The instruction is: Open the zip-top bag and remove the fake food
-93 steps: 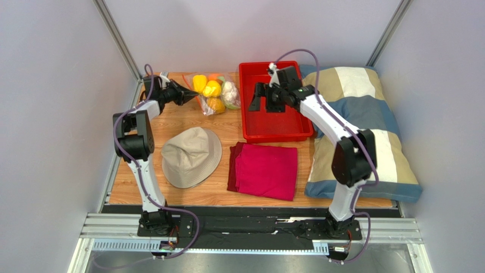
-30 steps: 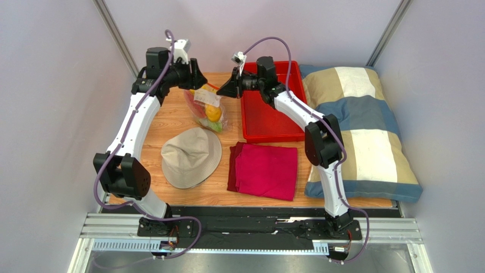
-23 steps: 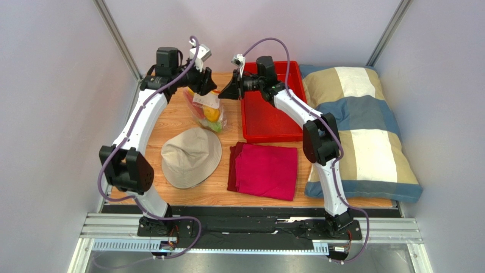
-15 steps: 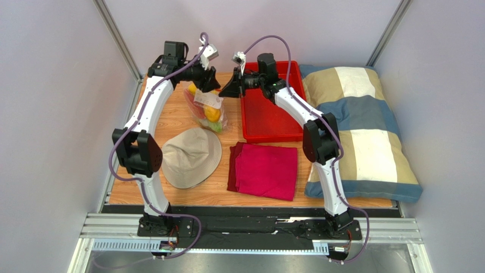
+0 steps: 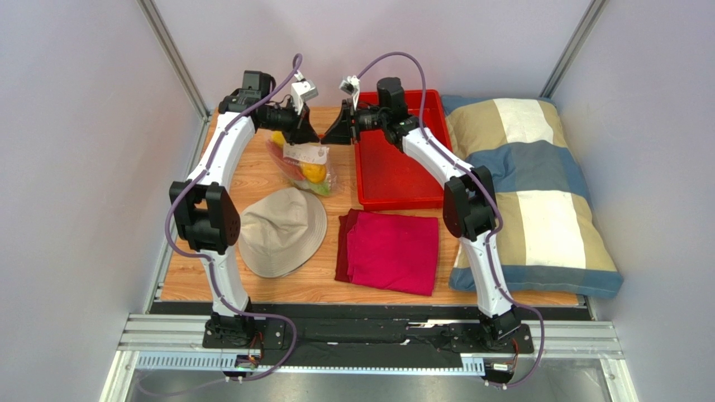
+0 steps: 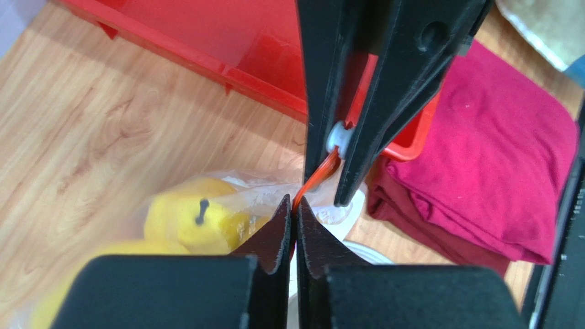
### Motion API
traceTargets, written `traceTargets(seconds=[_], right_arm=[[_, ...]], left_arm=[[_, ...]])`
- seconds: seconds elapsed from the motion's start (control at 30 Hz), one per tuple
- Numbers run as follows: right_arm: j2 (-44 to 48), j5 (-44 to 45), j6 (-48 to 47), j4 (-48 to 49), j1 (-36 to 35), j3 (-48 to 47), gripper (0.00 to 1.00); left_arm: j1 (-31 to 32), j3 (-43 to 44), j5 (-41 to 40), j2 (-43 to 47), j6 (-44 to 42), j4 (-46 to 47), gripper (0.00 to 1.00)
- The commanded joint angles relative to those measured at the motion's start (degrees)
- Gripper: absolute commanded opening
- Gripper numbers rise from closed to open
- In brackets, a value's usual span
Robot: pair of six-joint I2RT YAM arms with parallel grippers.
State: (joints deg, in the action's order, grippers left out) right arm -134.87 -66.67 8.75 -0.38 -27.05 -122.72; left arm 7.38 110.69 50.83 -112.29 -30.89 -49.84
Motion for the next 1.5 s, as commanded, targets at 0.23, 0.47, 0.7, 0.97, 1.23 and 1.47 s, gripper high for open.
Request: traceTargets(seconds=[0.23,0.47,0.7,0.97,1.23,1.47], right_arm=[[5.05,13.76,11.44,12.32,0.42,8.72,0.63],[3.21,12.1,17.95,20.15,0.42,8.99,0.54],[1.45,8.93,25.69,28.94,0.24,8.11,0.47],[-2.85,6.74,31.15,32.99,-0.37,3.72,0.05],[-2.76,6.56,31.94,32.82,-0.46,4.07,0.0],[-3.03,5.5,33.34,33.6,-0.37,3.45,0.0]], left_arm=[[0.09,-12.69,-7.85,12.79,13.92,21.18,0.0],[0.01,-14.89,-6.45,14.2,14.28,20.84,0.0],[0.01,-14.28,-5.92,14.12,14.46,20.58,0.0],[-0.52,-14.1,-5.22,13.85,18.65,20.92,0.0],[-1.66,-13.58,1.2,12.36,30.54,28.92,0.4],[-1.23,-10.24,3.75,8.58,30.37,28.75,0.4]])
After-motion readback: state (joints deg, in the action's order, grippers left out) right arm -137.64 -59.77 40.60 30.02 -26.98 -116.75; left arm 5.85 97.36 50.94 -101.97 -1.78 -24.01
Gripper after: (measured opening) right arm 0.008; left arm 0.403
